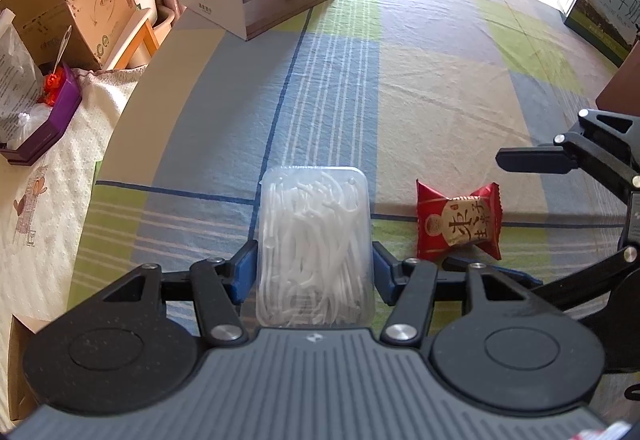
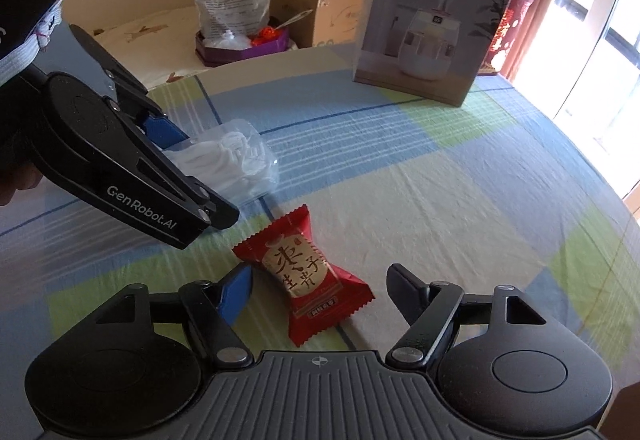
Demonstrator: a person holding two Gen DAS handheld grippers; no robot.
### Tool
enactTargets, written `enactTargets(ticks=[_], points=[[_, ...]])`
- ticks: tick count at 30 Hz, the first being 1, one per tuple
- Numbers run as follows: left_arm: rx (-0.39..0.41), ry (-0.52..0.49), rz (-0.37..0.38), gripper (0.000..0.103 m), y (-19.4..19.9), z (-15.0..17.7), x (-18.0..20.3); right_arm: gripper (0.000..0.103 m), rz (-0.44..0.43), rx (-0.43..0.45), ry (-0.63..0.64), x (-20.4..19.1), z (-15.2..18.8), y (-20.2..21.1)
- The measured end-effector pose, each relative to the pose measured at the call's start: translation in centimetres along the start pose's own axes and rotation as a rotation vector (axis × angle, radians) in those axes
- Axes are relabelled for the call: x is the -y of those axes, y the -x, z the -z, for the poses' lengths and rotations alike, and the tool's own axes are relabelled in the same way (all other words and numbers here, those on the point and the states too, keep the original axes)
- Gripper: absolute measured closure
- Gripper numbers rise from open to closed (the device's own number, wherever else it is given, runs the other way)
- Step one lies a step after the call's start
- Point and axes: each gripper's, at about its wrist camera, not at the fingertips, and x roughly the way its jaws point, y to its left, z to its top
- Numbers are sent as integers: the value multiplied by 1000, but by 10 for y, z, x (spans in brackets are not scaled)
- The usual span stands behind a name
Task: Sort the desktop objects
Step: 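Close the right tool on the red snack packet and grip it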
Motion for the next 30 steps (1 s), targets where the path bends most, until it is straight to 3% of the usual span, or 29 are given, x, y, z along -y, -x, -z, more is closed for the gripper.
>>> enactTargets(ticks=[1, 2, 11, 12, 17, 19, 20, 21, 23, 30], points=[[0, -2, -1, 49, 0, 0, 0, 51, -11, 0, 0, 0, 1, -1], [0, -2, 0, 49, 0, 0, 0, 65, -17, -7, -5, -1, 1, -2], [3, -18, -16, 49, -2, 0, 3, 85, -7, -1, -267, 0, 3, 7], [6, -25, -19, 50, -1, 1, 4, 93, -16, -7, -276, -2, 3, 7], [2, -45, -16, 50, 3, 8, 4, 95, -33, -22, -282, -19, 10, 15], [-2, -45, -18, 50, 7, 15, 2, 92, -22, -3, -283, -24, 12, 23], [-6, -43, -20, 50, 10, 20, 1, 81, -26, 0, -265, -26, 13, 25], [-10, -37, -23, 50, 13, 24, -2, 59, -16, 2, -245, -29, 13, 27], [-21, -19, -36, 50, 18, 32, -8, 37, 21, 25, -196, -33, 14, 30], [-36, 74, -90, 50, 30, 47, -37, 37, 0, 40, -122, -27, 5, 12]])
